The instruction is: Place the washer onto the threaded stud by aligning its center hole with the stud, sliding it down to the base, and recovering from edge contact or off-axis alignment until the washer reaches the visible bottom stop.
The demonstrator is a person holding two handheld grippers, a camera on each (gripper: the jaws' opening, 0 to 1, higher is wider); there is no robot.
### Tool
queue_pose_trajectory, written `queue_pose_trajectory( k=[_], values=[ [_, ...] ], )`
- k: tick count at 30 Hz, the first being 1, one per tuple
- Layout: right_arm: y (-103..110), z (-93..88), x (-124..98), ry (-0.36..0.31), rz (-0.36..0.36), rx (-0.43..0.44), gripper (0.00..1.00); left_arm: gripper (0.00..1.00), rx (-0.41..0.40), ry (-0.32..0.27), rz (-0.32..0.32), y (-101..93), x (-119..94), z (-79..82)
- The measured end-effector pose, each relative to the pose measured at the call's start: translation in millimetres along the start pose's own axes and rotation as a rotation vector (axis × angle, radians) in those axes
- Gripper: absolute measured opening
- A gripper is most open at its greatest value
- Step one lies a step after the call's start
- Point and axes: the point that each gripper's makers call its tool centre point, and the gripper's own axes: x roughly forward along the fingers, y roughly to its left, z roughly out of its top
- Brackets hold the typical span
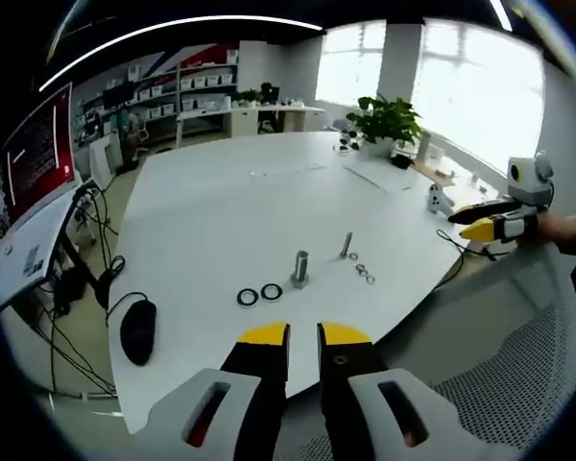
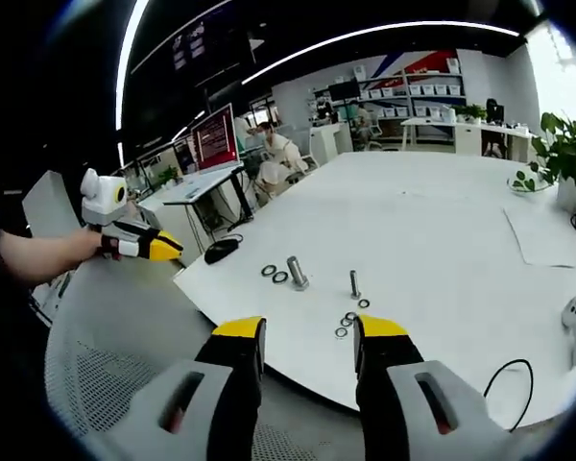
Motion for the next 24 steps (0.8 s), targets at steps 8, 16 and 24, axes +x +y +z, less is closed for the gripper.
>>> queue_pose_trajectory(
  k=[8,16,24],
  values=[
    [-1.1,0.6,-0.4,-0.006,-0.003,0.003,0.39,0.09,0.011,-0.005,0.009,1.3,-0.1,1.7],
    [-3.2,2.8,-1.8,-0.022,-0.011,0.012,0.39,0.08,0.021,0.045,-0.008,-1.6,4.9,-6.6],
    [-0.7,1.4,0.1,-0.008,0.0,-0.004,0.38,0.08,0.026,0.059,-0.011,-2.5,4.7,-8.4]
  ],
)
